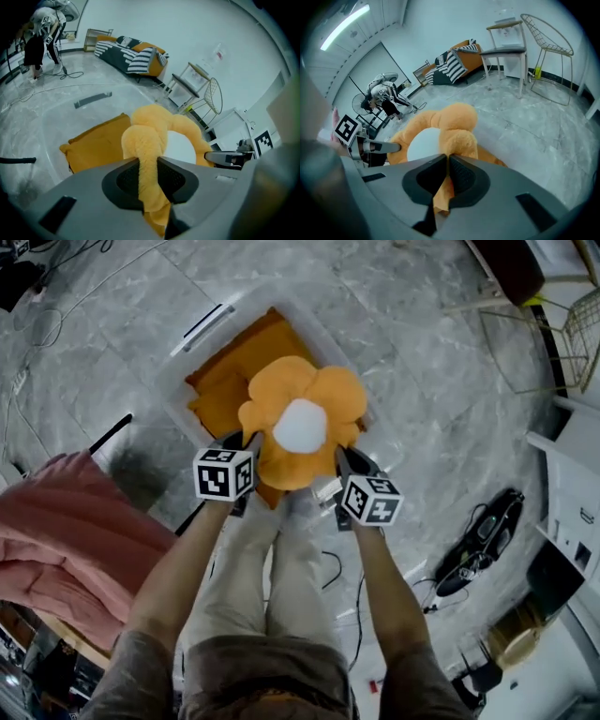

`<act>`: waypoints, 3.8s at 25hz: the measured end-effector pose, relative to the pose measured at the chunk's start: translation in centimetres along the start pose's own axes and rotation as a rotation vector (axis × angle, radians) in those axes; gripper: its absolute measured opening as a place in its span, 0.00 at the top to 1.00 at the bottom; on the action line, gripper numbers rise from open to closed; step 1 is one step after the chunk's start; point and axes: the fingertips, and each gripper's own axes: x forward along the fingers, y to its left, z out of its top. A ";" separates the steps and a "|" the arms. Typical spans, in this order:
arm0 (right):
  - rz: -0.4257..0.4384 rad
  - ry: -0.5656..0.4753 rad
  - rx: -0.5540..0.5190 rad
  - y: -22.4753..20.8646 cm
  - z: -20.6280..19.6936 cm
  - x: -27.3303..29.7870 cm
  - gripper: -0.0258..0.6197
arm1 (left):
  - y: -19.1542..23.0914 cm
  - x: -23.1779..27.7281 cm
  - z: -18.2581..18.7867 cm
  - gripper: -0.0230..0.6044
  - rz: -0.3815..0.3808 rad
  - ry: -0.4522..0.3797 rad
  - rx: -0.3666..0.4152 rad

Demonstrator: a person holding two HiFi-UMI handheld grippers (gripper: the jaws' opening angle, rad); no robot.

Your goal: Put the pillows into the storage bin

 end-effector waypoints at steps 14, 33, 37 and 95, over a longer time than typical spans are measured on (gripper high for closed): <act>-0.105 0.035 0.040 -7.2 -4.5 8.4 0.85 | 3.3 9.3 -1.7 0.73 -0.057 -0.007 -0.057; 0.070 -0.201 -0.117 9.0 13.4 -13.7 0.83 | -10.1 -16.9 11.6 0.67 -0.085 -0.281 0.049; 0.132 -0.276 -0.195 14.8 17.9 -22.0 0.83 | -14.8 -26.6 14.4 0.67 -0.089 -0.370 0.083; 0.324 -0.682 -0.527 34.0 16.8 -55.6 0.96 | -27.8 -65.1 7.9 0.96 0.000 -0.899 0.261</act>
